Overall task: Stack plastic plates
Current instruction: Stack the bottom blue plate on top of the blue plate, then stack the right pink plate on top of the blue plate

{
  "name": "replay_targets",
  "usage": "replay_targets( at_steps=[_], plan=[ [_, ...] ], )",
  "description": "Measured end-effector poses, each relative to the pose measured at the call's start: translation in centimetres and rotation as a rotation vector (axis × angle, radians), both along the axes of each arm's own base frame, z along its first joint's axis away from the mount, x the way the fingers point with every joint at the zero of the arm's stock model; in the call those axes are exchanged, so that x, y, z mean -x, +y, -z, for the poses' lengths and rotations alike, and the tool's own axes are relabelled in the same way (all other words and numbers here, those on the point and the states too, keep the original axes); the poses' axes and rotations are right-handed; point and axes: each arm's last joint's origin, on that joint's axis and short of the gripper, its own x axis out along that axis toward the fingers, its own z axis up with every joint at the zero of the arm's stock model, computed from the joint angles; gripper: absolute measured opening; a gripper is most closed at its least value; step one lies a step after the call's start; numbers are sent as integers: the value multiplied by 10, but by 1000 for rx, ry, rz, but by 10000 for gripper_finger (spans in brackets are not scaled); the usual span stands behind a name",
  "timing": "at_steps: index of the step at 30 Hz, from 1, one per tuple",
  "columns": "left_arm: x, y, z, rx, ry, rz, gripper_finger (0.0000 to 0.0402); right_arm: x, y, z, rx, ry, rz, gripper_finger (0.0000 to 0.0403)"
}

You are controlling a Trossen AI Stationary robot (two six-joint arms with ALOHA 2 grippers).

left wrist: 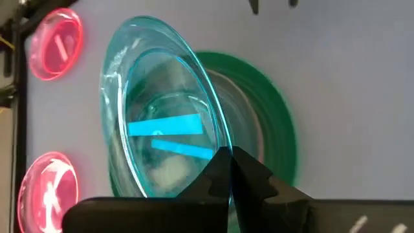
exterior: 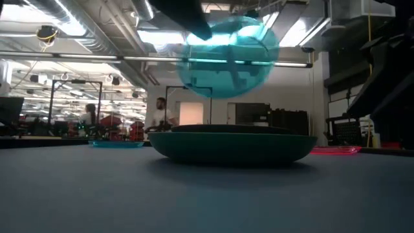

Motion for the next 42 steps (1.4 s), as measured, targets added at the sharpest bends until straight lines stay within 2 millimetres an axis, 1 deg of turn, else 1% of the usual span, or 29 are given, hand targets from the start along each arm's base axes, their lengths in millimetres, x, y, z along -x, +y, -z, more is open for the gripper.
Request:
replay_targets(
  at_steps=[3, 7, 13, 17, 22, 30, 34, 36, 38, 42],
  plan=[
    [-15, 10, 15, -1, 18, 24, 0, 0, 0, 0, 1, 0, 1, 169],
    [-27, 21, 39, -19, 77, 2, 0, 0, 0, 0, -3, 0, 3, 169],
    [-40, 30, 72, -40, 156, -23, 0, 0, 0, 0, -4, 0, 5, 169],
    [-42, 30, 82, -40, 180, -33, 0, 0, 0, 0, -3, 1, 5, 169],
    [-42, 27, 83, -32, 178, -29, 6, 0, 0, 0, 2, 3, 0, 169],
    [-41, 25, 83, -9, 179, -19, 71, 0, 0, 0, 16, 0, -4, 169],
    [-32, 15, 73, -26, 194, 6, 85, 0, -1, -2, 18, -1, -10, 169],
    [-25, 8, 65, -36, 188, 2, 86, 1, -2, -7, 9, -10, -11, 169],
    [-16, 1, 57, -33, 197, -12, 86, 5, -5, -17, 6, -15, -10, 169],
    [4, -8, 32, 51, 200, -19, 87, 16, -22, -43, 30, -64, 53, 169]
  ],
)
